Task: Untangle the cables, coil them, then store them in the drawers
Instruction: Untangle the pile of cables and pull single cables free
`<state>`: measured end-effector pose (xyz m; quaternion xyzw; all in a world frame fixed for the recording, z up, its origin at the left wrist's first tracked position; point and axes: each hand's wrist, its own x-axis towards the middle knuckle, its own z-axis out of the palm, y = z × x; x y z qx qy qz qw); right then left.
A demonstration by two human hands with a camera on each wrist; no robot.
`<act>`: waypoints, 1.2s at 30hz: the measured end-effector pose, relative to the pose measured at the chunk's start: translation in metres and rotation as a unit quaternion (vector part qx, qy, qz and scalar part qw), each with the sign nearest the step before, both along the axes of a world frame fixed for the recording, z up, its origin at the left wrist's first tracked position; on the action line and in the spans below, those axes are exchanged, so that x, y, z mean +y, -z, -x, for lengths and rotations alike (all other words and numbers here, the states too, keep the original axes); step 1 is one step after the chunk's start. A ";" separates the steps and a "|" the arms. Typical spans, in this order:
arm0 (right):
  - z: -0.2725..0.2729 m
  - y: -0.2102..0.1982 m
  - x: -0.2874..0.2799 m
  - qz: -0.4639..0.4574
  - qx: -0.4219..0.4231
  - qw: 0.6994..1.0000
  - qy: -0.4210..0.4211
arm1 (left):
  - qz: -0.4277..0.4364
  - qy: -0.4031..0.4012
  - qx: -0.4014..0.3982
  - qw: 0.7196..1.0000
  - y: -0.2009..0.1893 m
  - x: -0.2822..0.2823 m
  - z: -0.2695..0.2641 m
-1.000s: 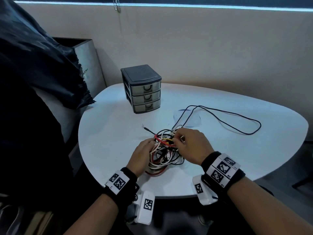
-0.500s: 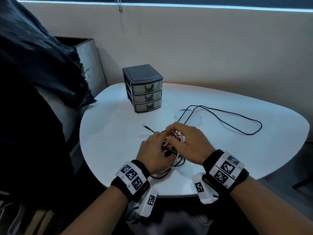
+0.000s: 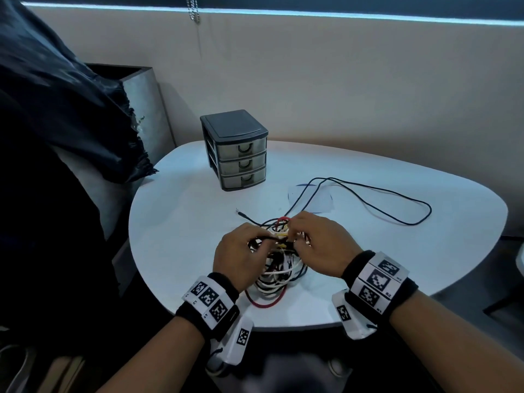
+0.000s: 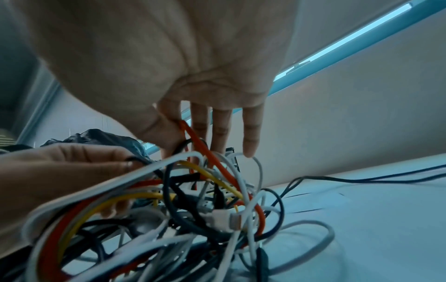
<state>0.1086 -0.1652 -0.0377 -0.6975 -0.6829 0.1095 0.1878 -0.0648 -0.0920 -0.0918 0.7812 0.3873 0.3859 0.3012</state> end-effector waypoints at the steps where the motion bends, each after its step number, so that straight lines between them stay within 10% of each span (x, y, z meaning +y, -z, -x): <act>1: -0.001 0.000 -0.001 0.002 -0.005 1.000 0.003 | 0.009 -0.011 -0.016 1.000 -0.004 0.002 -0.001; 14: -0.026 0.005 0.002 -0.180 -0.135 0.970 0.095 | 0.040 0.079 -0.094 0.992 -0.065 -0.026 -0.015; 20: -0.034 0.004 -0.007 -0.119 0.081 0.988 0.059 | 0.121 0.099 0.153 0.976 -0.065 0.019 -0.040; 25: -0.038 -0.004 -0.014 -0.056 0.092 0.994 0.011 | 0.287 0.214 0.159 0.920 -0.053 0.035 -0.051; 29: -0.035 -0.016 -0.018 0.001 0.220 0.975 0.044 | 0.214 0.095 0.194 0.953 -0.034 0.033 -0.048; 36: -0.028 -0.008 -0.007 0.001 0.110 0.986 0.123 | 0.176 0.073 0.277 0.942 -0.029 0.029 -0.044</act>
